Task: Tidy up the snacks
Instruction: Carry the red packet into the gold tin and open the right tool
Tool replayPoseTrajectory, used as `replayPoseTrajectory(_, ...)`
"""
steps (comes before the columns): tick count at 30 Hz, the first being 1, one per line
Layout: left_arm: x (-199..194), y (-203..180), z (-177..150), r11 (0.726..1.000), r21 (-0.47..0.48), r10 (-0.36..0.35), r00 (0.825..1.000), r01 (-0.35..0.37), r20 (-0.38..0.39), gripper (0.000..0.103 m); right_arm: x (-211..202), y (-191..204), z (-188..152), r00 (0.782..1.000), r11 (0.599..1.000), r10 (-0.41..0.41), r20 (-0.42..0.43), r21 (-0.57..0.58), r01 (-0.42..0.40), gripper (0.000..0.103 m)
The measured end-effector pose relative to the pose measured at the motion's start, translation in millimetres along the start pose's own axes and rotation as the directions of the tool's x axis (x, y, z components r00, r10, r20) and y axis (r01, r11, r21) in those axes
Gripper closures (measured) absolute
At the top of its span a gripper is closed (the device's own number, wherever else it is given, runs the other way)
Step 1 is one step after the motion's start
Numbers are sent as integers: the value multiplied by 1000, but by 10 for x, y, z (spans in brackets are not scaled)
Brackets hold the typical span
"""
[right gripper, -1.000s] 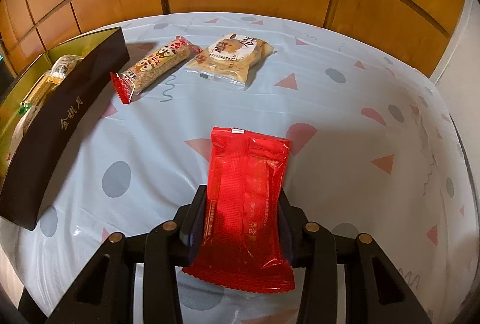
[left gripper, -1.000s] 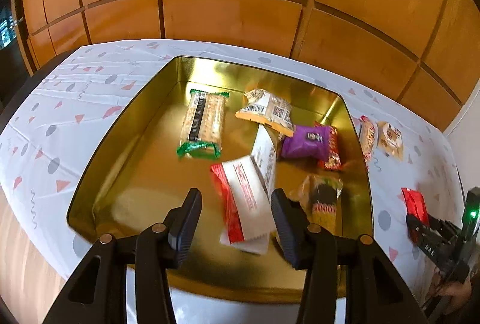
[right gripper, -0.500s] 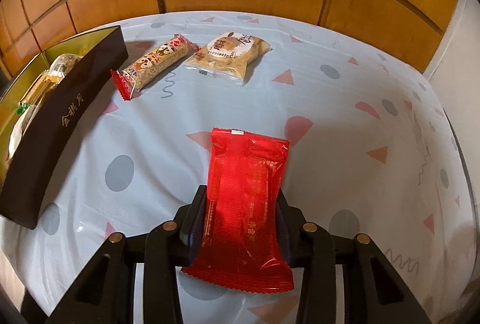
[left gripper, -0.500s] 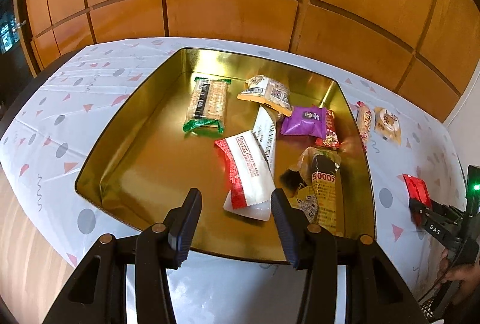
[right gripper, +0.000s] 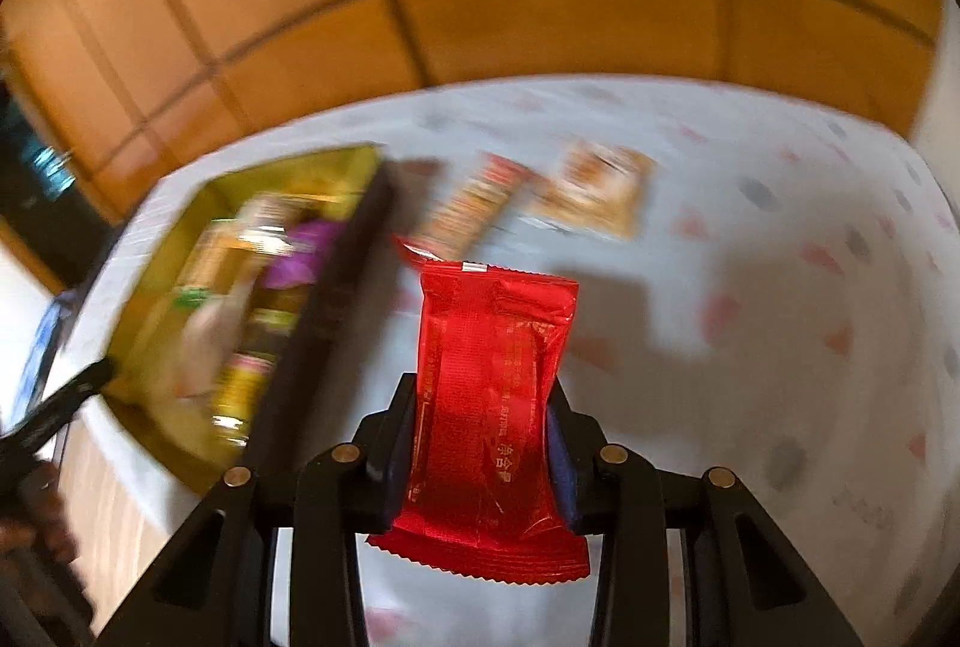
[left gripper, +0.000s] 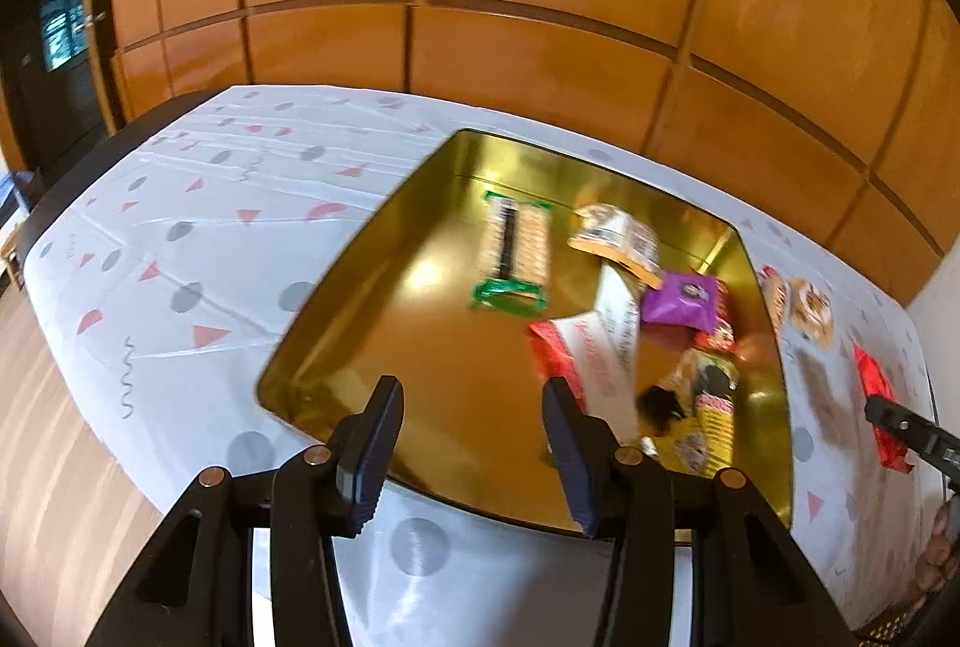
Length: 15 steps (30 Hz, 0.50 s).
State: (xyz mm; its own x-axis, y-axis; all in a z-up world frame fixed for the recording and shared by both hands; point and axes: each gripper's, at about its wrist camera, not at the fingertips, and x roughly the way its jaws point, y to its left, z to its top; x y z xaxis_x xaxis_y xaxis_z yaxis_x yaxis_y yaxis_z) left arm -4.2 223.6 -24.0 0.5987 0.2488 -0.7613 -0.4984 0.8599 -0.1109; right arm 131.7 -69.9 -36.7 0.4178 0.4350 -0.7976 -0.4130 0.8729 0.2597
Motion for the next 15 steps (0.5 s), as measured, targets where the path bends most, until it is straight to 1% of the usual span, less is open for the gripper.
replayPoseTrajectory(4, 12, 101, 5, 1000, -22, 12, 1000, -12, 1, 54, 7, 515, 79, 994, 989, 108, -5, -105, -108, 65)
replayPoseTrajectory(5, 12, 121, 1, 1000, -26, 13, 1000, -13, 2, 54, 44, 667, 99, 990, 981, 142, -19, -128, -143, 65)
replayPoseTrajectory(8, 11, 155, -3, 999, -34, 14, 1000, -14, 4, 54, 165, 1023, 125, 976, 961, 208, -57, -172, -215, 65)
replayPoseTrajectory(10, 11, 169, -2, 999, -37, 16, 1000, -16, 6, 54, 254, 1218, 127, 966, 946, 244, -89, -197, -257, 64)
replayPoseTrajectory(11, 13, 179, 0, 999, -39, 17, 1000, -17, 6, 54, 334, 1356, 116, 961, 938, 253, -110, -218, -271, 64)
replayPoseTrajectory(13, 18, 204, 0, 999, -46, 18, 1000, -18, 7, 54, 444, 1496, 95, 957, 931, 258, -134, -231, -283, 64)
replayPoseTrajectory(15, 9, 223, -2, 998, -53, 21, 1000, -20, 8, 54, 599, 1679, 85, 943, 919, 281, -176, -234, -317, 64)
